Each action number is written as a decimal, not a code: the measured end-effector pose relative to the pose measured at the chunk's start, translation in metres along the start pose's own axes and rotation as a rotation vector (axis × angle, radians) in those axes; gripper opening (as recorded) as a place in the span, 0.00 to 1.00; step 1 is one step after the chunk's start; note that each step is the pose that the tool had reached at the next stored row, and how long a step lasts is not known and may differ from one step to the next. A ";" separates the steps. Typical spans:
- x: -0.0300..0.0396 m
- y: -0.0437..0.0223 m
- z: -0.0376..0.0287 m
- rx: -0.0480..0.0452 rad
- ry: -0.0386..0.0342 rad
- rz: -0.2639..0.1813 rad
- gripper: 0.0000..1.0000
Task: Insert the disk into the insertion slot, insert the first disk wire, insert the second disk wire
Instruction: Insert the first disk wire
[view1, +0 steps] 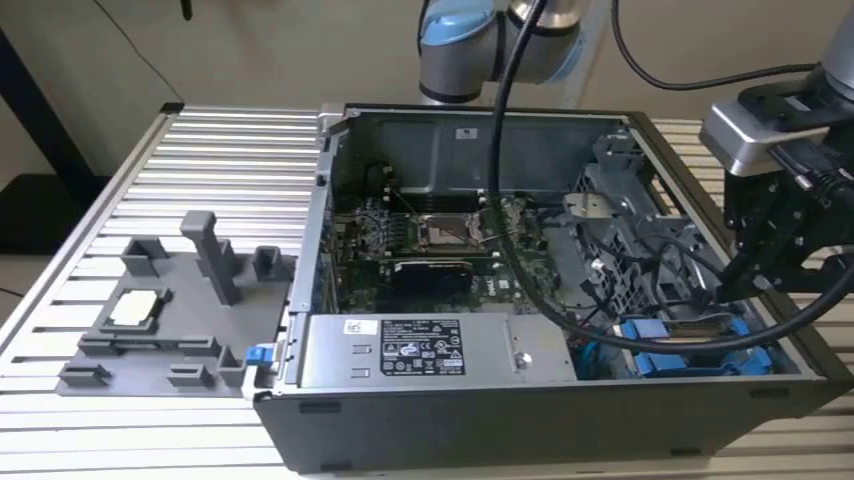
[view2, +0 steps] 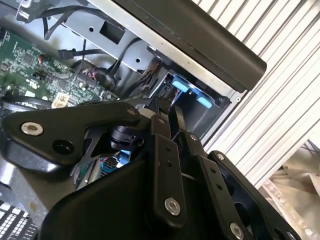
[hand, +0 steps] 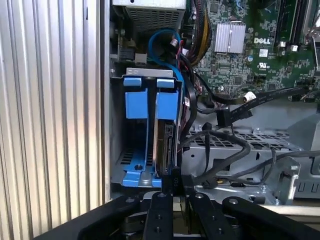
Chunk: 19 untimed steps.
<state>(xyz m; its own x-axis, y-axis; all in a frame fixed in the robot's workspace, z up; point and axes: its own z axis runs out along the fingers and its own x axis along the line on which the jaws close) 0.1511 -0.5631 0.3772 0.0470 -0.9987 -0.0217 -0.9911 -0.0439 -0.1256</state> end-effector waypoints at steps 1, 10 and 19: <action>0.0001 -0.0024 0.0004 -0.0135 -0.0006 0.000 0.19; 0.0012 -0.0230 0.0049 -0.1323 -0.0064 0.004 0.19; 0.0040 -0.0301 0.0076 -0.1708 -0.0192 0.016 0.19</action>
<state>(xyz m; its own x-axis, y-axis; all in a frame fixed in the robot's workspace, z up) 0.1821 -0.5656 0.3733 0.0322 -0.9986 -0.0415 -0.9984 -0.0341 0.0453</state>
